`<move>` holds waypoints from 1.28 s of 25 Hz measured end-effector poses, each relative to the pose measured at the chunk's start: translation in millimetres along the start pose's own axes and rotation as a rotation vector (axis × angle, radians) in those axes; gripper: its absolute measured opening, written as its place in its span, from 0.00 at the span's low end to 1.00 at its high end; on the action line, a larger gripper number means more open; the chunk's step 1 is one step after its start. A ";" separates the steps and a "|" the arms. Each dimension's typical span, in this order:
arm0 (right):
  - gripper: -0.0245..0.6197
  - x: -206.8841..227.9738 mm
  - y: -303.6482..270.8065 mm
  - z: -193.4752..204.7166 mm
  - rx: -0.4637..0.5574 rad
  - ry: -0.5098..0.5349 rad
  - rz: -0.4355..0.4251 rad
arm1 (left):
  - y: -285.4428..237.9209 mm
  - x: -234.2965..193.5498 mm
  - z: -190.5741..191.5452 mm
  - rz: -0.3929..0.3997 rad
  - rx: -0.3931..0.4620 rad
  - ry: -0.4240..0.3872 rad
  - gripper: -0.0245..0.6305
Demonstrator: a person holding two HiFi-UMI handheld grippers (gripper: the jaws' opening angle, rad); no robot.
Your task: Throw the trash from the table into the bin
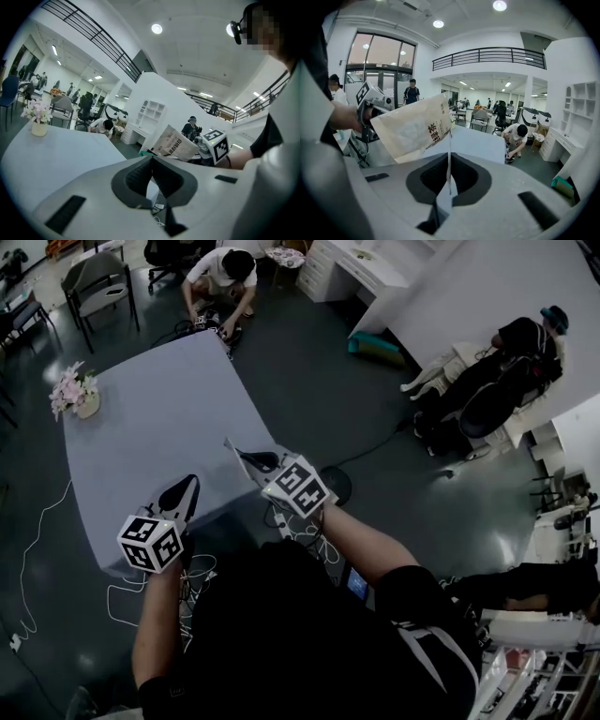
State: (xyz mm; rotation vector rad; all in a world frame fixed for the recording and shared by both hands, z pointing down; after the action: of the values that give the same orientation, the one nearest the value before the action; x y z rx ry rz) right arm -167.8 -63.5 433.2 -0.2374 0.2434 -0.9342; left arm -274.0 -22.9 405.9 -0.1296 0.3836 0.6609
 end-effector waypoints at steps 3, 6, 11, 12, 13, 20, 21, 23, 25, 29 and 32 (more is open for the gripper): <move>0.04 12.4 20.7 11.0 -0.003 -0.039 0.049 | -20.4 12.0 9.8 0.050 -0.027 -0.001 0.06; 0.04 36.3 39.3 12.1 -0.004 -0.068 0.087 | -49.0 26.0 5.6 0.085 -0.043 -0.011 0.06; 0.04 40.6 79.0 9.6 0.030 -0.091 0.122 | -53.1 66.2 15.2 0.109 -0.066 -0.011 0.06; 0.04 41.4 86.3 9.1 0.041 -0.086 0.127 | -54.0 72.8 19.2 0.112 -0.073 -0.016 0.06; 0.04 46.3 93.9 8.2 0.050 -0.078 0.133 | -58.7 79.3 22.0 0.117 -0.081 -0.020 0.06; 0.04 127.2 181.0 17.2 0.105 -0.115 0.220 | -136.2 140.0 27.8 0.164 -0.079 -0.031 0.06; 0.04 136.9 197.3 24.4 0.105 -0.117 0.224 | -151.1 154.6 33.9 0.181 -0.079 -0.048 0.06; 0.04 157.0 224.0 37.9 0.108 -0.113 0.234 | -180.9 180.8 47.1 0.216 -0.093 -0.092 0.06; 0.04 174.3 248.6 50.3 0.111 -0.126 0.243 | -204.9 204.9 60.7 0.229 -0.100 -0.097 0.06; 0.04 195.5 293.0 72.2 0.097 -0.131 0.234 | -240.6 250.6 80.6 0.248 -0.086 -0.072 0.06; 0.04 215.2 323.5 88.9 0.092 -0.146 0.260 | -269.1 279.7 94.0 0.270 -0.094 -0.054 0.06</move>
State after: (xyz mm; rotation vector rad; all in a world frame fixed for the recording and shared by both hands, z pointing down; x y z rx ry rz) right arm 228.7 -45.1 396.5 -0.1826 0.0931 -0.6650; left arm 123.7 -51.4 383.4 -0.1508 0.3207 0.9475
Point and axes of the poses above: the fingertips, and each gripper's own axes: y backward along the fingers, x to its right, z out of its underside, the point moved 1 cm from there along y, backward along the fingers, and after that the axes turned 13 degrees about x, right-handed, at the moved point
